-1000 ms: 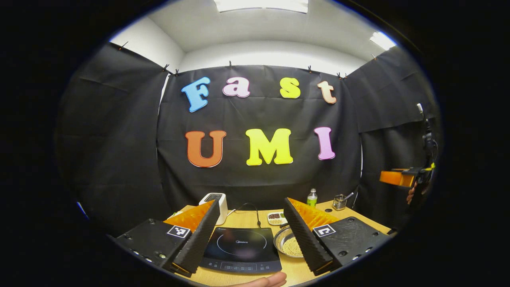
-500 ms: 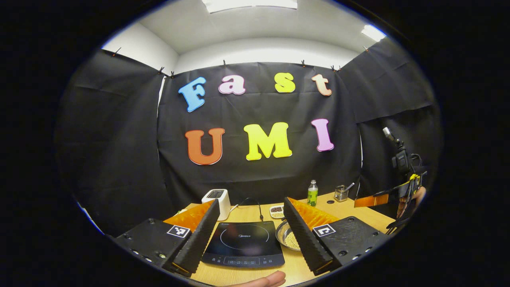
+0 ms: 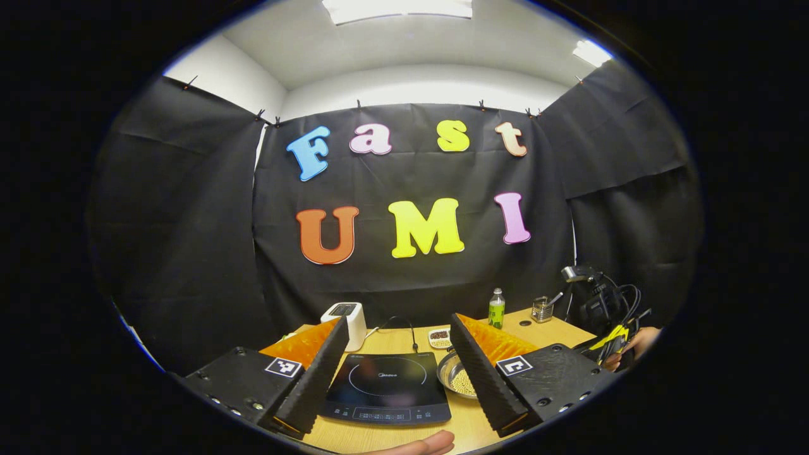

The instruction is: First push the handle of the pot to place it horizontally, then grasp the pot with both hands and set it on the induction cooktop.

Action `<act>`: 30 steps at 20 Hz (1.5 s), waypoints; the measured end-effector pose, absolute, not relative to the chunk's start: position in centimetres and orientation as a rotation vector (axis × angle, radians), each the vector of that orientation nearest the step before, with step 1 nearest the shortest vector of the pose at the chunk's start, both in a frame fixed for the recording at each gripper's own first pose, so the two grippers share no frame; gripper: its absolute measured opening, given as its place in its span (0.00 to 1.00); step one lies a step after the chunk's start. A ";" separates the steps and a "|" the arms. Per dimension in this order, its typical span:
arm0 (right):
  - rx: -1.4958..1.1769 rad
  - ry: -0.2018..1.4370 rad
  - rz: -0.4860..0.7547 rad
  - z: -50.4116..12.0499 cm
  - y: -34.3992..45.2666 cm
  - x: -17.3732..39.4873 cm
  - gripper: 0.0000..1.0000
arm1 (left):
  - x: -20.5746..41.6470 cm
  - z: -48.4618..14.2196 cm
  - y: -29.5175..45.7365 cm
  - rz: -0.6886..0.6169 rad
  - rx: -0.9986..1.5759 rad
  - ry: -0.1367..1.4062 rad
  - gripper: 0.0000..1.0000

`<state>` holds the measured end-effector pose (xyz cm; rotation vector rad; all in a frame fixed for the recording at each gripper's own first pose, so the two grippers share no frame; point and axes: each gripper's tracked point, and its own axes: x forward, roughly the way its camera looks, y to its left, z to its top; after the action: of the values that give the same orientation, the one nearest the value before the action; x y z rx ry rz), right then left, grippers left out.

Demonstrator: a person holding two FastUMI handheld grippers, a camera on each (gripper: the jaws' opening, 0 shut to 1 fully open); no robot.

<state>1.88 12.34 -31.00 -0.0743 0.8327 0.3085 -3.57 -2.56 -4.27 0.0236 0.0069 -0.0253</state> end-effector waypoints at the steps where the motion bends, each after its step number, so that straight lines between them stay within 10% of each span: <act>1: -0.098 0.846 0.319 -31.8 12.7 1.6 0.04 | -3.5 -4.6 -2.5 -0.021 0.031 0.013 0.96; 30: -0.067 0.975 0.405 -39.2 8.5 1.1 0.04 | 2.9 -4.8 -5.8 -0.041 -0.073 0.024 0.96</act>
<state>1.10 8.49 -39.24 -0.0667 0.9745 0.4050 2.92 -5.76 -4.82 -0.0729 0.0243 -0.0409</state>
